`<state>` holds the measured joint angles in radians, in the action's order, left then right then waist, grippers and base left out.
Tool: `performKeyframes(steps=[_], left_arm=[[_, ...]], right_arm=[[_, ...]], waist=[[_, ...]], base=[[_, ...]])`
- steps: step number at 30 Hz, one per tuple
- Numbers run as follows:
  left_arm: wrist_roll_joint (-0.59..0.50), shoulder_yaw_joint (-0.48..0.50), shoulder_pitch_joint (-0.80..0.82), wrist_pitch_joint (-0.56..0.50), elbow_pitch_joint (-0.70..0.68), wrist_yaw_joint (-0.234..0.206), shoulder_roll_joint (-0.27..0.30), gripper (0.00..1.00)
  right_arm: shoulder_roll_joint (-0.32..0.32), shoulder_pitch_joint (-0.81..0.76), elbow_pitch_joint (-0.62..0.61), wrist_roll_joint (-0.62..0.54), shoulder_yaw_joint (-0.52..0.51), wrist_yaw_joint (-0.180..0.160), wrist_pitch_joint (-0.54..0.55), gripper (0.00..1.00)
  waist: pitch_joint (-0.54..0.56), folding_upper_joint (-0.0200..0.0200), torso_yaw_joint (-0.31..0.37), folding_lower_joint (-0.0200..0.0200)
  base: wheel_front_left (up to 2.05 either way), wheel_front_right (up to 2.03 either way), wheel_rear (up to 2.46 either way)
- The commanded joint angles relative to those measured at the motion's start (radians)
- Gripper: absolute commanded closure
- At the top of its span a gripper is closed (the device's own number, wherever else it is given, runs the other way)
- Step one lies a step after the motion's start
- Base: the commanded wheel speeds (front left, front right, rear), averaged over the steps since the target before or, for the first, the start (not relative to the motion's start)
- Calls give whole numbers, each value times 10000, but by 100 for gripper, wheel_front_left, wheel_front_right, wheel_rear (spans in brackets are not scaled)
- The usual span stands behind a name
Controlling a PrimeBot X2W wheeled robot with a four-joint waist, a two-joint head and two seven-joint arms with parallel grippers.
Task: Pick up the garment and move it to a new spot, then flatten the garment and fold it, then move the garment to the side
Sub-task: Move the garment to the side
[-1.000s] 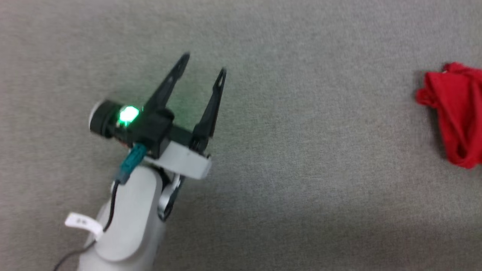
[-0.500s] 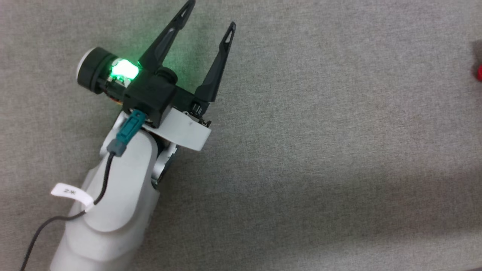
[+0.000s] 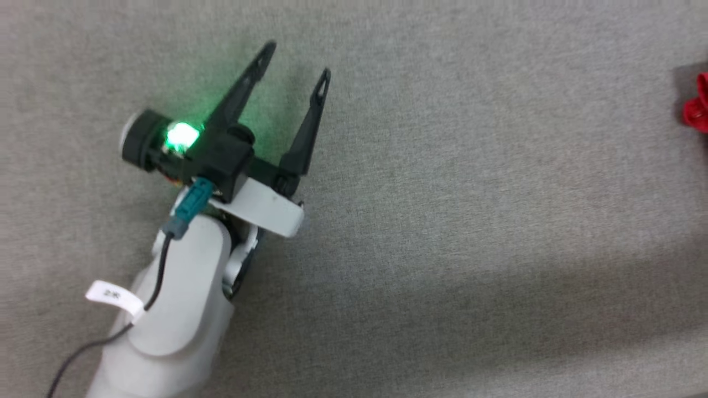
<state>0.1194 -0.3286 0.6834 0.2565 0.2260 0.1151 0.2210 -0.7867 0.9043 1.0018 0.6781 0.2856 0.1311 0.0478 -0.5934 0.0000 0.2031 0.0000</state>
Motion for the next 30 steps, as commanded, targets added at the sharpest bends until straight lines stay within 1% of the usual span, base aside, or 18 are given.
performKeyframes(steps=[1,5,9,11,14,18,22,27,30], left_arm=[[125,6,-293,47,153,-17,-64,0],[409,130,-814,83,595,-96,-283,0],[703,452,-1561,81,783,-140,-486,0],[827,682,-1950,72,829,-147,-527,0],[952,1016,-2559,73,908,-139,-544,0],[1105,1498,-3339,73,1048,-112,-588,0],[1268,1983,-4063,75,1180,-56,-653,0],[1271,2251,-4788,74,1199,17,-746,0],[1256,2308,-5082,74,1203,70,-769,0]], right_arm=[[-119,-132,-20,99,129,-7,-122,0],[-205,-381,-336,152,666,-7,-312,0],[73,-854,-933,532,1081,-7,-568,0],[356,-1069,-1278,885,1112,-9,-867,0],[807,-1541,-1695,1049,1237,-7,-1443,0],[1701,-2252,-2052,1353,1420,-7,-2038,0],[2419,-2936,-2327,1302,1839,-7,-2526,0],[2906,-3594,-2610,1006,2070,-7,-2899,0],[2994,-3946,-2891,742,2018,-7,-3036,0]], waist=[[660,0,-109,0],[1511,0,-342,0],[2358,0,-723,0],[2702,0,-917,0],[3176,0,-1204,0],[3834,0,-1537,0],[4432,0,-1763,0],[5099,0,-2041,0],[5444,0,-2139,0]], base=[[0,0,0],[0,0,0],[0,0,0],[0,0,0],[0,0,0],[0,0,0],[0,0,0],[0,0,0],[0,0,0]])
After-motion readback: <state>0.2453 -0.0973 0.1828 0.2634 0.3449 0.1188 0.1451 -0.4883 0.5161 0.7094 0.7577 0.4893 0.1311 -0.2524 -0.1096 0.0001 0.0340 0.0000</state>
